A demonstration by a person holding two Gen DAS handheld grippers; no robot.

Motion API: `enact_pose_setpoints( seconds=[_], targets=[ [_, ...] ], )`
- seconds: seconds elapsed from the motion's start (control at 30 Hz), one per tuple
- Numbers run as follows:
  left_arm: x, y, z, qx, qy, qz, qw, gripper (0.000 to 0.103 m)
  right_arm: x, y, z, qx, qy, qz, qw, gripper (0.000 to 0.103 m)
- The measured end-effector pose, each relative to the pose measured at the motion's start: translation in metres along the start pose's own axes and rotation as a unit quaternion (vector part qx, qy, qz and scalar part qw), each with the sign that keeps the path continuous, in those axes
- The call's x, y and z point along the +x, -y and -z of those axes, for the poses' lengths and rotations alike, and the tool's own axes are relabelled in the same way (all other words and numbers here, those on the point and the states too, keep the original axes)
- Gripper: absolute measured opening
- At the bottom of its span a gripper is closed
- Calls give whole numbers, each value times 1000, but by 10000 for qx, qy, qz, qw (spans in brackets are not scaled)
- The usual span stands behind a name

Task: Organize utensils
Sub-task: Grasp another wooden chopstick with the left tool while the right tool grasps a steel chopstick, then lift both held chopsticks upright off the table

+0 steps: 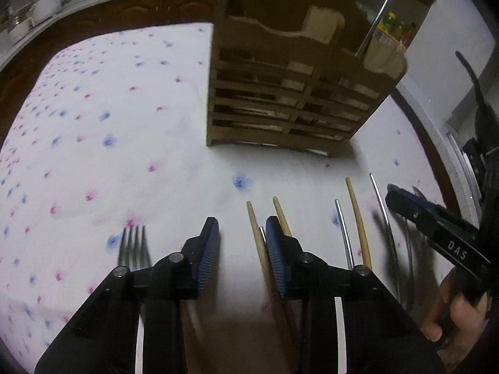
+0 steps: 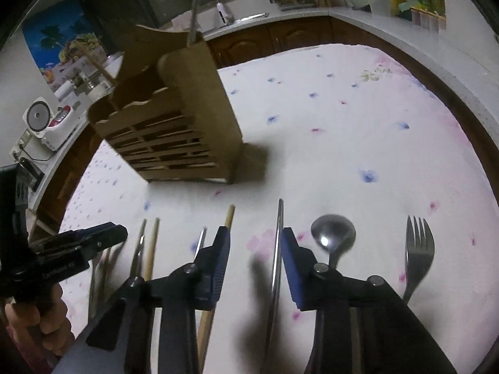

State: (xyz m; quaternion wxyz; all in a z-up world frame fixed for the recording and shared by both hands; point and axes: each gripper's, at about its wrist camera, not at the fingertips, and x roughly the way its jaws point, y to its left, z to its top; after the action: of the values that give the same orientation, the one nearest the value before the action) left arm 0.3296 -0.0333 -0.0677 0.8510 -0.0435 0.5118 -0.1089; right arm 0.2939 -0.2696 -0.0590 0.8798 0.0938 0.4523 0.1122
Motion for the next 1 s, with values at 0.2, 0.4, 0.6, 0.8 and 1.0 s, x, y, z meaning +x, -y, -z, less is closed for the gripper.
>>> enact_pose_setpoints(
  seconds=[0.2, 0.4, 0.6, 0.8, 1.0],
  targets=[
    [18, 7, -4, 197, -211, -89, 9995, 23, 18, 2, -8, -87, -196, 167, 9996, 32],
    [21, 18, -3, 522, -171, -307, 9980, 9, 33, -10, -9, -451, -302, 494, 9973, 22],
    [22, 22, -3, 660, -89, -284, 9974, 5, 37, -16, -11, -670, -281, 678, 9951, 6],
    [13, 14, -2, 476, -63, 16, 9988, 4, 25, -15, -8, -404, -198, 221, 9987, 4],
    [-24, 5, 2, 201, 247, 435, 9985, 4, -9, -25, -10, -378, 118, -54, 9992, 4]
  ],
)
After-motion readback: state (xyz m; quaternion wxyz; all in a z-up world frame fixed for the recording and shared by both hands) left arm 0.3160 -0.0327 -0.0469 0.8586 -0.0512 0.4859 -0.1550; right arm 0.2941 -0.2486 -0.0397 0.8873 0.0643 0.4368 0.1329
